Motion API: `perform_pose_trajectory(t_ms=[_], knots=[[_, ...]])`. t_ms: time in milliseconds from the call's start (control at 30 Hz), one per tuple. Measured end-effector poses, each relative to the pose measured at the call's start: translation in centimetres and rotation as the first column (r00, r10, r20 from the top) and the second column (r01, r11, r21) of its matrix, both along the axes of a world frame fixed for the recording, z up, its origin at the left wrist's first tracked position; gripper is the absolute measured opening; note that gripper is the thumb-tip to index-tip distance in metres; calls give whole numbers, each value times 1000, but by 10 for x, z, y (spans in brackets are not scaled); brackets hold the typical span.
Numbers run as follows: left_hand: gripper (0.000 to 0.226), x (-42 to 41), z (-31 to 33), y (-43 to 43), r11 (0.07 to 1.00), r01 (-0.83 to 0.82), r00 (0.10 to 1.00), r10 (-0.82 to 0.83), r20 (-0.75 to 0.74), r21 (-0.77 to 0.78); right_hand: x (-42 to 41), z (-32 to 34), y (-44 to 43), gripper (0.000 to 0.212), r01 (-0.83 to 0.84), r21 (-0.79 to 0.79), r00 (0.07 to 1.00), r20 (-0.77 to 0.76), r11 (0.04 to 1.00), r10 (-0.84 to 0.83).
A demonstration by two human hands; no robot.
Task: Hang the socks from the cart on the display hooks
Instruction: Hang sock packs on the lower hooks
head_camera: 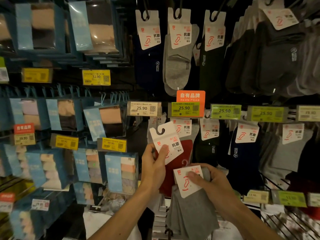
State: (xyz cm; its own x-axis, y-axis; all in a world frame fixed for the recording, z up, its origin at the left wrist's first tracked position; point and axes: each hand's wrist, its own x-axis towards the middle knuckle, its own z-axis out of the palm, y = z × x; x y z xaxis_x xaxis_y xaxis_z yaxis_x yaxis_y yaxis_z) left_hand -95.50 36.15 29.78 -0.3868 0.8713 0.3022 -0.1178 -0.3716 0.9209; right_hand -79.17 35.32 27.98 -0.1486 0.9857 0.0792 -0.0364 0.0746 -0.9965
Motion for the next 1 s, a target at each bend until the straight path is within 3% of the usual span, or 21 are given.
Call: perform_pose_trajectory(t_ms=[233, 400, 467, 533, 600, 667, 800, 867, 1000], knots=[[9, -23, 8, 6, 990, -118, 993, 115, -38, -77, 13, -2, 11, 14, 56, 31, 998, 0, 998, -56], [21, -45, 23, 12, 994, -81, 948, 53, -314, -79, 22, 8, 21, 14, 93, 75, 996, -3, 993, -93], [43, -54, 36, 17, 989, -105, 852, 37, -523, -101, 25, 16, 26, 17, 89, 110, 996, 6, 990, -90], [53, -62, 50, 19, 985, -106, 670, -27, -742, -132, 26, 23, 32, 17, 90, 142, 995, 26, 986, -94], [39, -69, 64, 20, 986, -34, 467, -127, -875, -161, 27, 29, 38, 13, 107, 157, 993, 25, 982, -112], [22, -74, 79, 21, 985, 15, 290, -169, -942, -172, 27, 33, 43, 11, 128, 158, 991, 17, 979, -132], [57, -65, 105, 23, 992, 14, 47, -128, -991, -128, 23, 40, 51, 12, 139, 140, 990, -10, 980, -139], [60, -60, 113, 23, 998, 12, -27, -56, -998, -56, 20, 44, 55, 13, 129, 147, 992, -4, 981, -130], [58, -61, 122, 22, 998, -7, -49, 66, -997, 67, 16, 56, 57, 14, 96, 195, 995, -39, 976, -90]])
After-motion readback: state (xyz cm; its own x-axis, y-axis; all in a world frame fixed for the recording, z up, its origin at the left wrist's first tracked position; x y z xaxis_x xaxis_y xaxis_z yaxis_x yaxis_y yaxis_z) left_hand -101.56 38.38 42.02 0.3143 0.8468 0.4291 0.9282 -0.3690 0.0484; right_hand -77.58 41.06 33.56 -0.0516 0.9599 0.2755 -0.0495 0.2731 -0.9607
